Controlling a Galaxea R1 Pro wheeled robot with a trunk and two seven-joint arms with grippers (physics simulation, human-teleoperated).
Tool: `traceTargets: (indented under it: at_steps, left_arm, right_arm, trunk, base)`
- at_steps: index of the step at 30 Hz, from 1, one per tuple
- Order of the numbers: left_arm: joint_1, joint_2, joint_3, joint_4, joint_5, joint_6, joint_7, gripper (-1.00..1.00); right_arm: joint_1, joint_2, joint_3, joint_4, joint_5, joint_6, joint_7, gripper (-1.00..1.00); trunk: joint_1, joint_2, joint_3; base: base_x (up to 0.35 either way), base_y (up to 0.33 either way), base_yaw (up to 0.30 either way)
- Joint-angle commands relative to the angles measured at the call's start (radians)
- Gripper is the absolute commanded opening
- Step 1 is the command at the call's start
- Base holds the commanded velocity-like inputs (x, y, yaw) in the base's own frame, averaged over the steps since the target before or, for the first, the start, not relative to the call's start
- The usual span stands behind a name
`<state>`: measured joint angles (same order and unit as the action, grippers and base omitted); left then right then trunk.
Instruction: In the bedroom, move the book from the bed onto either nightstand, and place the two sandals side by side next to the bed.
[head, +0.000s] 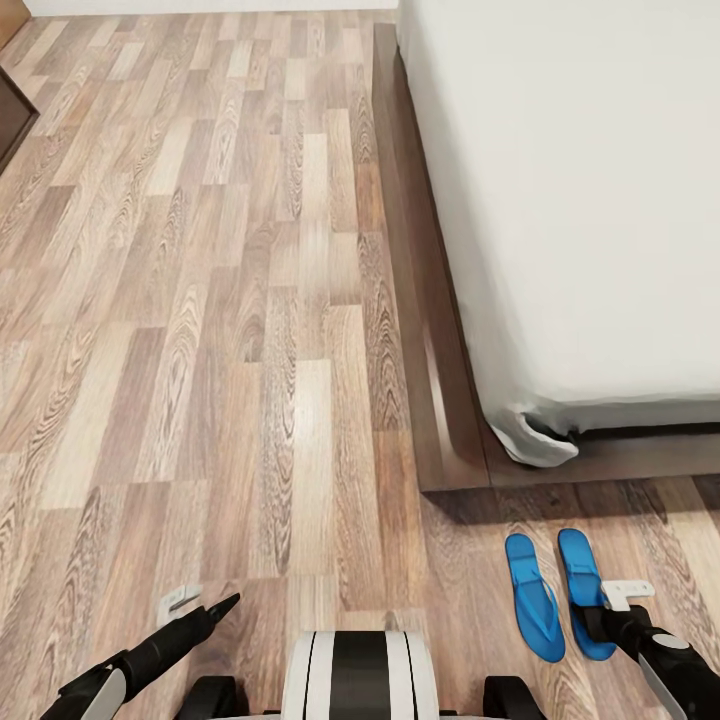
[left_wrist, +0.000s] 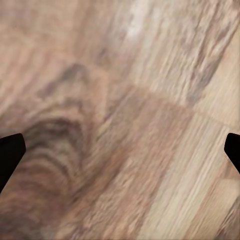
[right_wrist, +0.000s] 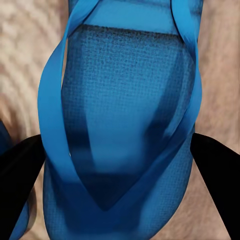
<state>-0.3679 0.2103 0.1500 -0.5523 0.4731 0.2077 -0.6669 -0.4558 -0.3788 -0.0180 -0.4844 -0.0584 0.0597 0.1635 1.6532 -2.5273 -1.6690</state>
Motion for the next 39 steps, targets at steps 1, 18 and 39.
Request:
traceTargets:
  at_steps: [1,18,39]
  left_arm:
    - [0.000,0.000,0.002,0.000,0.009,0.010,-0.003,1.00]
    - [0.000,0.000,0.003,0.000,0.009,0.010,-0.003,1.00]
    - [0.000,0.000,0.003,0.000,0.008,0.010,-0.003,1.00]
  right_arm:
    - [0.000,0.000,-0.002,-0.002,-0.006,0.006,0.005,-1.00]
    - [0.000,0.000,-0.002,-0.002,-0.006,0.006,0.005,-1.00]
    - [0.000,0.000,-0.002,-0.002,-0.006,0.006,0.005,-1.00]
  trunk:
    - [0.000,0.000,0.000]
    - [0.003,-0.002,-0.024]
    - [0.005,-0.003,-0.043]
  base:
    - [0.005,0.000,0.000]
    - [0.000,0.000,0.000]
    - [0.000,0.000,0.000]
